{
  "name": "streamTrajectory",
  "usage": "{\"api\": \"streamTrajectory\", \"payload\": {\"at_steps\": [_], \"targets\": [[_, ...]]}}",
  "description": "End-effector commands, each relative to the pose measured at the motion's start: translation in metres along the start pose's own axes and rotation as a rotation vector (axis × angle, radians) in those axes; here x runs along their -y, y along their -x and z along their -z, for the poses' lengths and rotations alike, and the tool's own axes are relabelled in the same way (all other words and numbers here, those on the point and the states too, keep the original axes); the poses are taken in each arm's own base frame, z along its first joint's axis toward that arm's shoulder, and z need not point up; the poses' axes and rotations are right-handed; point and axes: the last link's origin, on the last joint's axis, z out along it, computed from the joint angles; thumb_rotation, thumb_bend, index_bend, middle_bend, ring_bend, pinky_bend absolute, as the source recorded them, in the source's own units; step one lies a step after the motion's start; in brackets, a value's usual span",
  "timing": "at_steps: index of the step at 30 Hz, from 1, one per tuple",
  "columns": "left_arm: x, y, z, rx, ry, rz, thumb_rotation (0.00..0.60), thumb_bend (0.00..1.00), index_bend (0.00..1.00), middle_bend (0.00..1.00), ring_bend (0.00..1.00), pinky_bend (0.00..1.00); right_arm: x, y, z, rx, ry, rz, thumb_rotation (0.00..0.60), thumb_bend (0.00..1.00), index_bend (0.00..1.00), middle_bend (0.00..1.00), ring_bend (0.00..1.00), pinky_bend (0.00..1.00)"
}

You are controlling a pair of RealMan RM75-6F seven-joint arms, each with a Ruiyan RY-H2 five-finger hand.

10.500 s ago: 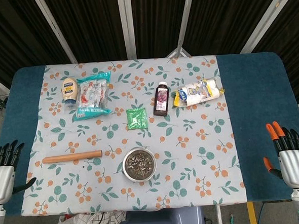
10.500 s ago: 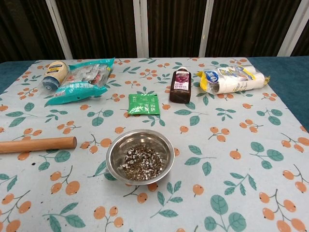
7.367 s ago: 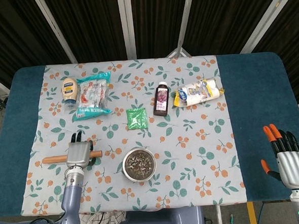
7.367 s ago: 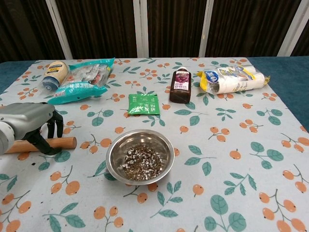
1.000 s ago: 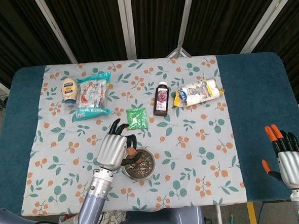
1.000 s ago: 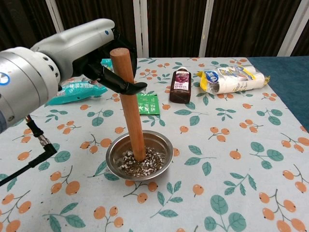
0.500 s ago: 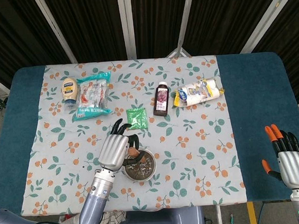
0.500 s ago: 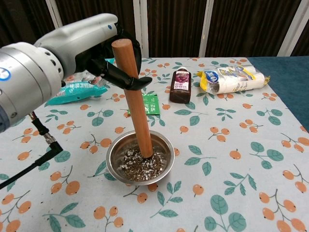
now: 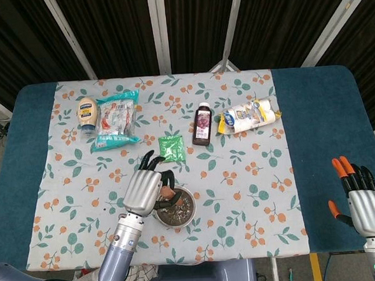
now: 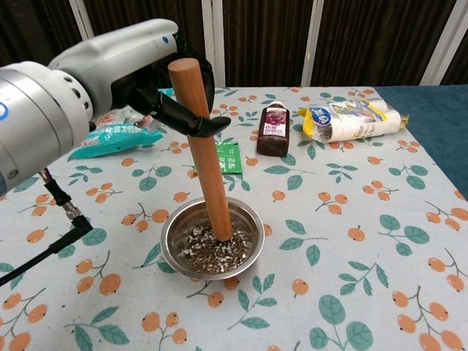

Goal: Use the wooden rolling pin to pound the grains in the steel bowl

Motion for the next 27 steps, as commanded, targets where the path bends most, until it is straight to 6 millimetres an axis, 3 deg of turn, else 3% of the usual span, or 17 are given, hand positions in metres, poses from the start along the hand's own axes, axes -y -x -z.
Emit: {"api": "streamTrajectory", "payload": {"at_steps": [1,16,27], "targets": [[0.002,0.005,0.001,0.012,-0.003,-0.005,0.6,0.9,0.67,0.71,0.19,0.0,0.0,0.0,0.0,0.001,0.0,0.0,0.6,0.37,0.0,0.0,0.0,0.0],[0.008,0.006,0.0,0.007,-0.011,-0.011,0.6,0.9,0.67,0.71,0.19,0.0,0.0,0.0,0.0,0.001,-0.001,0.001,0.6,0.37,0.0,0.0,0.0,0.0],[-0.004,-0.013,-0.003,-0.042,0.006,0.035,0.6,0.9,0.67,0.71,0.19,0.0,0.0,0.0,0.0,0.002,-0.001,0.001,0.6,0.37,0.0,0.0,0.0,0.0]]}}
